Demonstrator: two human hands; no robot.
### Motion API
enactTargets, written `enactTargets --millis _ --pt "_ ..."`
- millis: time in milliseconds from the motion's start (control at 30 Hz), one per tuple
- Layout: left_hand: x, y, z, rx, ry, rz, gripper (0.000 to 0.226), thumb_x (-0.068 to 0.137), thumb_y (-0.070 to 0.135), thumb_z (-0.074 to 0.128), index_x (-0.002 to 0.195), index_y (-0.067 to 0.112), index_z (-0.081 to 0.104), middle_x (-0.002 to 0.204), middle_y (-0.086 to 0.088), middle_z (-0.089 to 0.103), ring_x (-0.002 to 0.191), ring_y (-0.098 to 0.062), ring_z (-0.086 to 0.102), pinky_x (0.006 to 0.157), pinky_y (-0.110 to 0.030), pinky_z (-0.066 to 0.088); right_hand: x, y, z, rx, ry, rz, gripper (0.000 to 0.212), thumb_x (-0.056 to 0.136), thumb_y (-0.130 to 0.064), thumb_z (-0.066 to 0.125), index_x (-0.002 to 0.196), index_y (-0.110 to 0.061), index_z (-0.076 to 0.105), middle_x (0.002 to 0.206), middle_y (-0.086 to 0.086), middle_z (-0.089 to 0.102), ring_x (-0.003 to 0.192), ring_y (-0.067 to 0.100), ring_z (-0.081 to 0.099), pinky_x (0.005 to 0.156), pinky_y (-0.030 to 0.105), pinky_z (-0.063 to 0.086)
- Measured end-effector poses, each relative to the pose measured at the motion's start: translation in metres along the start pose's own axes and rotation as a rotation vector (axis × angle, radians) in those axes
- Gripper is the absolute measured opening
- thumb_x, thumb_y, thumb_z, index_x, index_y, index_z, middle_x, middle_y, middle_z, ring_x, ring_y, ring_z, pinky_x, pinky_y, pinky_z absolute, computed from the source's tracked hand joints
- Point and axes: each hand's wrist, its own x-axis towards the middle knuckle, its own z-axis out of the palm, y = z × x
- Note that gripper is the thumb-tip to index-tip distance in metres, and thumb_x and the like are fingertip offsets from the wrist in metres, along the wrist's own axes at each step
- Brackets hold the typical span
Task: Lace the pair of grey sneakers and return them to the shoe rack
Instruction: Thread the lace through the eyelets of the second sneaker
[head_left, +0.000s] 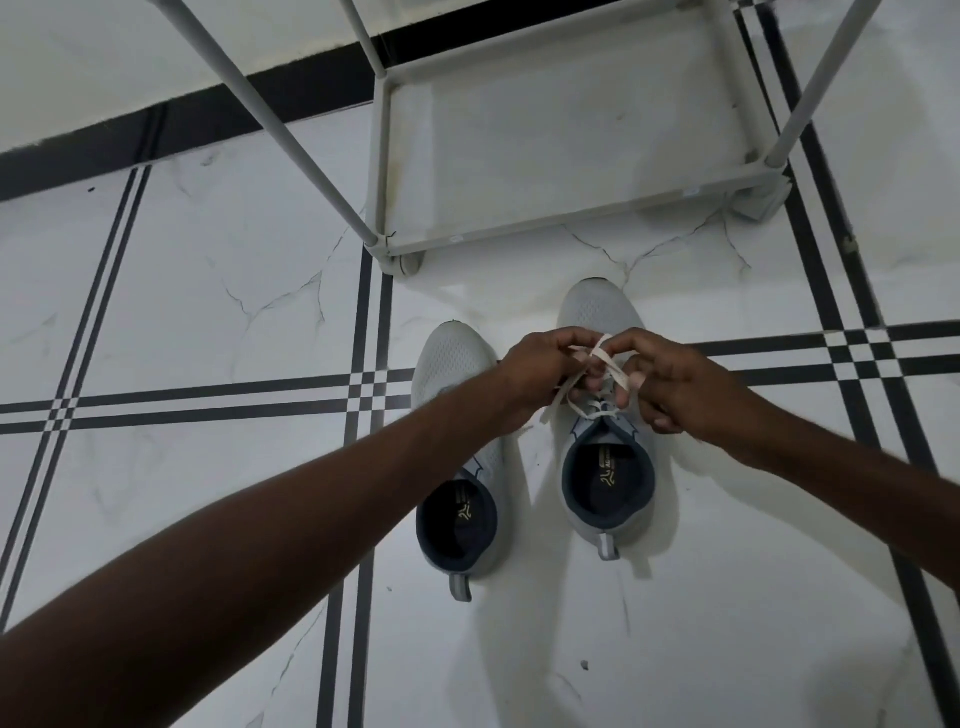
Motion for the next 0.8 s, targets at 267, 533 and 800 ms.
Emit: enactTargets --millis 267,533,800 --pt "0.005 -0.006 0.002 -0.057 -0.039 -0.023 0.016 0.092 -0.01 0.055 0.103 -0.004 0.065 0.071 -0.014 0.065 0.05 -0.01 0.061 0.053 -0.017 0.054 0.005 0.0 0.005 -0.193 0.025 -0.106 0.027 0.097 -0.004 0.05 0.115 -0.025 0.053 0.072 0.011 0.071 0.044 0.027 0.058 0.039 0.024 0.043" --pt "-0.007 -0.005 -0.005 -0.19 -0.258 -0.139 0.016 0.102 0.009 0.048 0.1 0.004 0.064 0.083 -0.011 0.066 0.071 -0.013 0.062 0.066 -0.019 0.055 0.009 0.003 0.001 -0.043 0.032 -0.068 0.021 0.095 -0.007 0.057 0.111 -0.02 0.057 0.071 0.018 0.071 0.048 0.029 0.058 0.044 0.03 0.048" --pt "-0.008 -0.005 0.001 -0.166 -0.177 -0.095 0.016 0.101 0.014 0.051 0.089 0.01 0.061 0.075 -0.007 0.054 0.06 -0.012 0.05 0.056 -0.02 0.046 0.018 0.011 -0.001 0.252 -0.026 0.089 0.021 0.094 -0.005 0.057 0.114 -0.004 0.051 0.072 0.014 0.061 0.05 0.016 0.048 0.047 0.025 0.042"
